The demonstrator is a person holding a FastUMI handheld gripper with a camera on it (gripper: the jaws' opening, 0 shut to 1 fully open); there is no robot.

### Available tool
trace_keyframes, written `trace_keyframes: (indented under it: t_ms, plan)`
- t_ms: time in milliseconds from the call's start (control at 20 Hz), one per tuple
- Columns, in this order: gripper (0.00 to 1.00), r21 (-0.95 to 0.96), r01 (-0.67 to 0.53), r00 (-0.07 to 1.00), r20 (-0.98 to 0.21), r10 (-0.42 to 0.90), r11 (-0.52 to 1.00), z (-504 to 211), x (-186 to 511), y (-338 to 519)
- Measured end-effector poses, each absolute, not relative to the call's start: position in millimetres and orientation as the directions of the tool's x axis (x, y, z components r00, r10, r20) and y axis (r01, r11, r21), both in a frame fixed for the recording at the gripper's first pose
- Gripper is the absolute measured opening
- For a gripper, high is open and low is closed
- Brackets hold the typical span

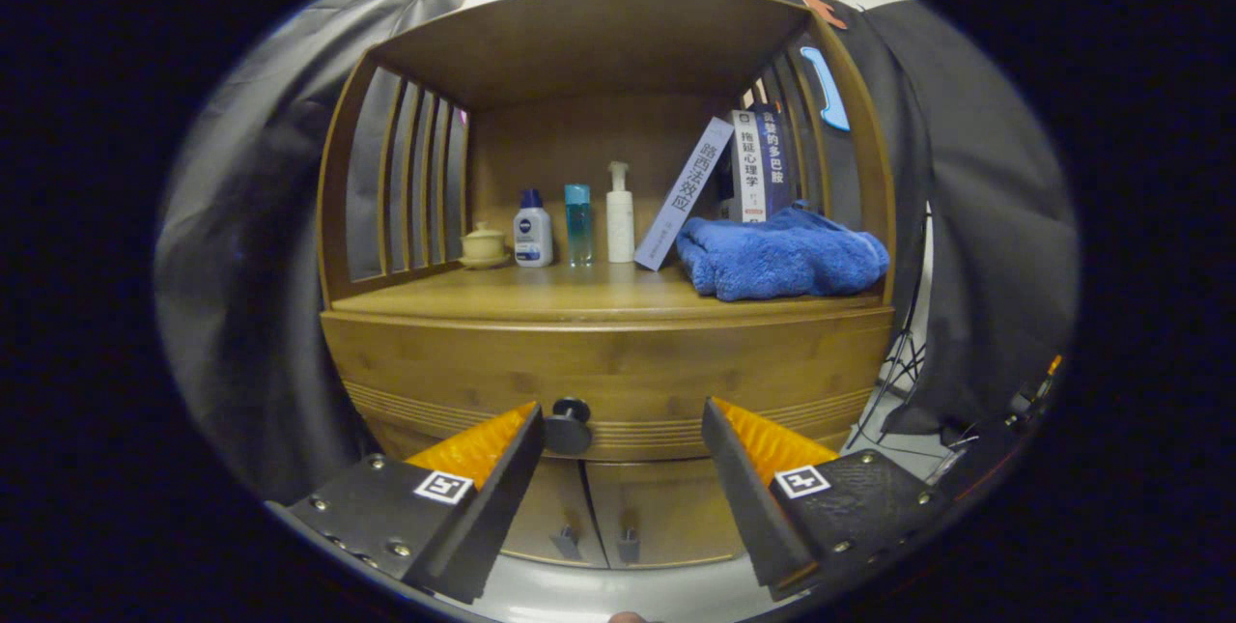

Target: Pull open the drawer, take out the items inside it, and place them on the countertop above the cabinet.

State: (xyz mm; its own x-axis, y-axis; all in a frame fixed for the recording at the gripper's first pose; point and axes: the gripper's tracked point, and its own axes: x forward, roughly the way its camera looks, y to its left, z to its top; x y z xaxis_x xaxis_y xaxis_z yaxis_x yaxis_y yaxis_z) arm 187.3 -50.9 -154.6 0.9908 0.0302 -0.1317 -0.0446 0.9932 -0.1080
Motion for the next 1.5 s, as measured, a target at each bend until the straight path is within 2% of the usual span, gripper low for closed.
trace_keyframes:
  t_ms: [150,300,350,450,550,650,800,850,1000,1500]
  plan:
    - [0.98,-0.135,-0.090,0.988,-0.135,0.072,0.987,-175,207,-35]
    - [0.97,-0.160,-0.086,0.988,-0.137,0.065,0.983,-189,217,-20]
    - [0.96,-0.145,-0.122,0.984,-0.143,0.101,0.982,-194,224,-8]
    - [0.69,-0.131,-0.053,0.993,-0.111,0.039,0.990,-194,227,-14]
    - [0.42,-0.146,-0.033,0.996,-0.084,0.021,0.989,-192,228,-7]
    - [0.42,-0.109,-0.039,0.995,-0.097,0.028,0.993,-193,228,-7]
    - [0.32,-0.087,-0.056,0.978,-0.203,0.037,0.995,-198,224,-7]
    - [0.25,-0.082,-0.055,0.972,-0.232,0.034,0.995,-200,224,-7]
    - [0.25,-0.119,-0.081,0.958,-0.283,0.045,0.990,-199,194,-5]
    - [0.25,-0.100,-0.104,0.952,-0.299,0.070,0.990,-199,106,-11]
